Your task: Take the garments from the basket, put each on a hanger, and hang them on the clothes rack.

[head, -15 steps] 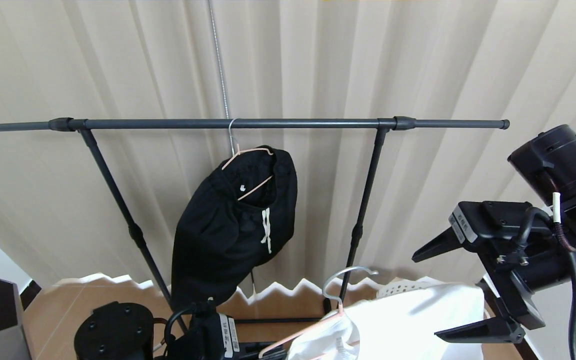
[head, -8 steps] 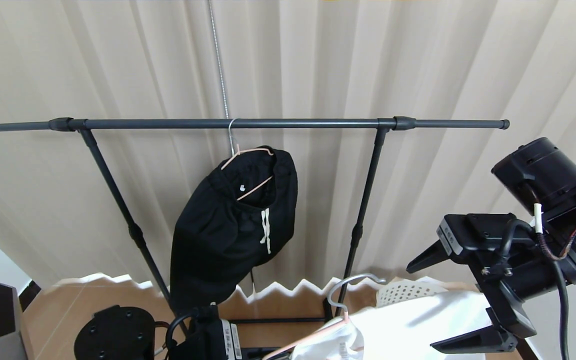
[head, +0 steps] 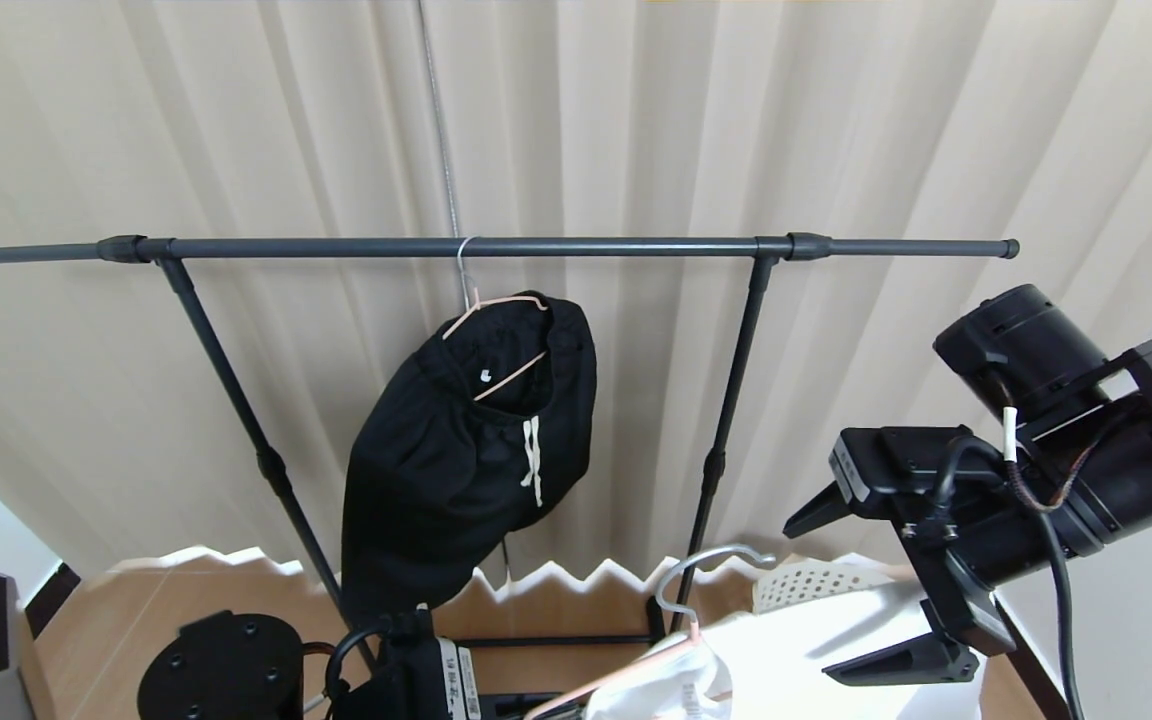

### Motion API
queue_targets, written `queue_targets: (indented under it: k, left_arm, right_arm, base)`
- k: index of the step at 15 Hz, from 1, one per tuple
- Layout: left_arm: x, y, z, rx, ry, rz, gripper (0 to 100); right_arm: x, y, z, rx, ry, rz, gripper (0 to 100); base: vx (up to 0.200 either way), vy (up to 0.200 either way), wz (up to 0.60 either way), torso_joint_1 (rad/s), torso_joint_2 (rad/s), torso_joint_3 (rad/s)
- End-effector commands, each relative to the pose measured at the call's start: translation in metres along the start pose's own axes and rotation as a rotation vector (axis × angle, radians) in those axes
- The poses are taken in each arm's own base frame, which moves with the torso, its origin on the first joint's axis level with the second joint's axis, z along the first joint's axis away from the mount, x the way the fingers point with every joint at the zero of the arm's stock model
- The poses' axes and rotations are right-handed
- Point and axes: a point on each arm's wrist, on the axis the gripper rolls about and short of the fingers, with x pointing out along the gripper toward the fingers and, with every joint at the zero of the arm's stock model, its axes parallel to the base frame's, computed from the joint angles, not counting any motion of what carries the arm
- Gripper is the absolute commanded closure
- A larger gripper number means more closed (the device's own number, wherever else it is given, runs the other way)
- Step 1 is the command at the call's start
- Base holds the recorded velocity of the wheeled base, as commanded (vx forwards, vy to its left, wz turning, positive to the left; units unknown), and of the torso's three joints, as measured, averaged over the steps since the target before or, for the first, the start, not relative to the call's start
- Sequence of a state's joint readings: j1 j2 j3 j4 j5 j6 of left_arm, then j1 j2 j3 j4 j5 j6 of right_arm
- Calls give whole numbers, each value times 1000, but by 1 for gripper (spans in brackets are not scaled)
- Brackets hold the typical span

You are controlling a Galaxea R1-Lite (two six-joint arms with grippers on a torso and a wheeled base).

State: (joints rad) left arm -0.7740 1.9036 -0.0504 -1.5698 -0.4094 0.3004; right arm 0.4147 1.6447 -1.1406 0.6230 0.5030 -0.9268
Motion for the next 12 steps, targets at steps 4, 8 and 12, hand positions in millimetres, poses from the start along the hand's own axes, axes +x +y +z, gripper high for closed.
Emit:
queue_targets:
  k: [4, 8, 12]
  left_arm:
    - [0, 0, 1, 3, -5, 1, 100]
    - [-1, 0, 2, 4, -8, 2, 100]
    - [-1, 0, 2, 5, -9, 3, 100]
  right_arm:
    - [9, -5, -1, 7, 11, 14, 0]
    - [9, -7, 0, 1, 4, 4, 0]
    - [6, -6, 1, -4, -1, -2, 0]
  base:
    - [0, 0, 0, 0, 0, 0]
    - [0, 0, 0, 0, 0, 0]
    - [0, 0, 0, 0, 0, 0]
